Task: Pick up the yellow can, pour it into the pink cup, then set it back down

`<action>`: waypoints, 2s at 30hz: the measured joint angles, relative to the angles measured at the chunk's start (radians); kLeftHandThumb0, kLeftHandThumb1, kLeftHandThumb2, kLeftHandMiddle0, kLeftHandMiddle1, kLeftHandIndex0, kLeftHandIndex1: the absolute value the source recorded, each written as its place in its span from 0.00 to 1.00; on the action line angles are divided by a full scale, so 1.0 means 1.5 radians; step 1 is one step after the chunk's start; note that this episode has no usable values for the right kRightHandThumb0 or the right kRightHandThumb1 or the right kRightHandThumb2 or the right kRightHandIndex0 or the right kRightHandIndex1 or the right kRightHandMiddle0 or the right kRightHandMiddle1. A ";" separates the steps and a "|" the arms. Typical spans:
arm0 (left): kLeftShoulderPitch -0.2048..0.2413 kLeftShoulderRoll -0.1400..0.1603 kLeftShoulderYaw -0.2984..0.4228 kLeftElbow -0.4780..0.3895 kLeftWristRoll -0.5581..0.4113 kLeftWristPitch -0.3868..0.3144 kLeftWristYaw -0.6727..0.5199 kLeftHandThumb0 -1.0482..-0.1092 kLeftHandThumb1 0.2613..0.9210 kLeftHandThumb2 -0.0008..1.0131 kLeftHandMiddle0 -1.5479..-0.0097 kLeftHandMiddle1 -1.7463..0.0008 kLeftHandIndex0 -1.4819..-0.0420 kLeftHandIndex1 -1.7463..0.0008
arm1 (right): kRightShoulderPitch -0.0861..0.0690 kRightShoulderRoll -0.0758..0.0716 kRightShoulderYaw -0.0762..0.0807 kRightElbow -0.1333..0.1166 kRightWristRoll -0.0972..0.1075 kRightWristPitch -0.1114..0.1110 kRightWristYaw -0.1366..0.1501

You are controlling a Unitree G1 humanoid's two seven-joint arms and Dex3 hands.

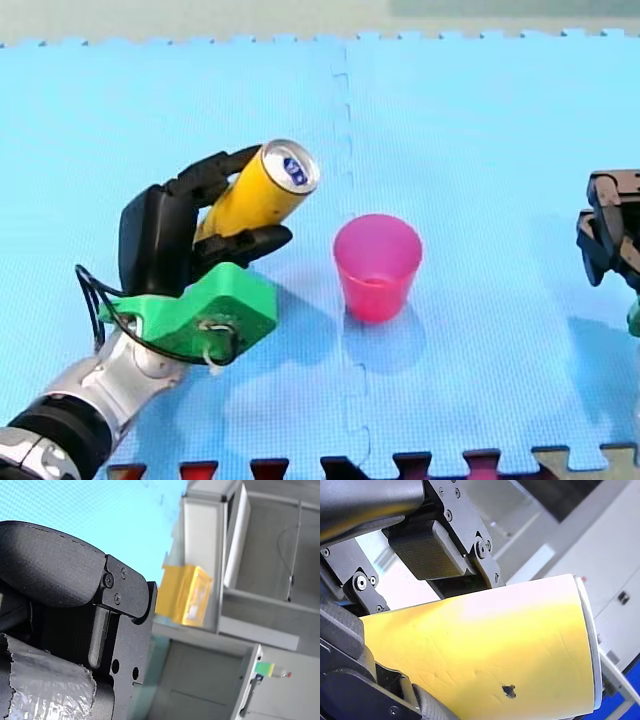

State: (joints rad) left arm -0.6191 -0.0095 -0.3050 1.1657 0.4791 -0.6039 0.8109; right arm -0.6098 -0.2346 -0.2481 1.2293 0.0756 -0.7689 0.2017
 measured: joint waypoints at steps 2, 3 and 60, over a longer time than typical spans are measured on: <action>0.010 -0.002 0.009 -0.009 -0.011 0.000 -0.014 0.66 0.82 0.01 0.13 0.98 0.18 1.00 | 0.000 -0.001 -0.001 0.001 0.000 0.002 0.001; 0.015 -0.002 0.013 -0.015 -0.015 0.000 -0.021 0.66 0.83 0.01 0.13 0.98 0.18 1.00 | -0.001 -0.001 -0.001 0.002 0.000 0.002 0.002; 0.103 -0.069 0.210 0.000 -0.176 -0.162 -0.165 0.73 0.83 0.00 0.14 1.00 0.20 1.00 | -0.007 -0.008 -0.019 0.013 0.018 0.010 0.033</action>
State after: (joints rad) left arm -0.4653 -0.1135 0.0103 1.1663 0.2156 -0.8474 0.5628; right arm -0.6206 -0.2462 -0.2768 1.2481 0.1022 -0.7543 0.2511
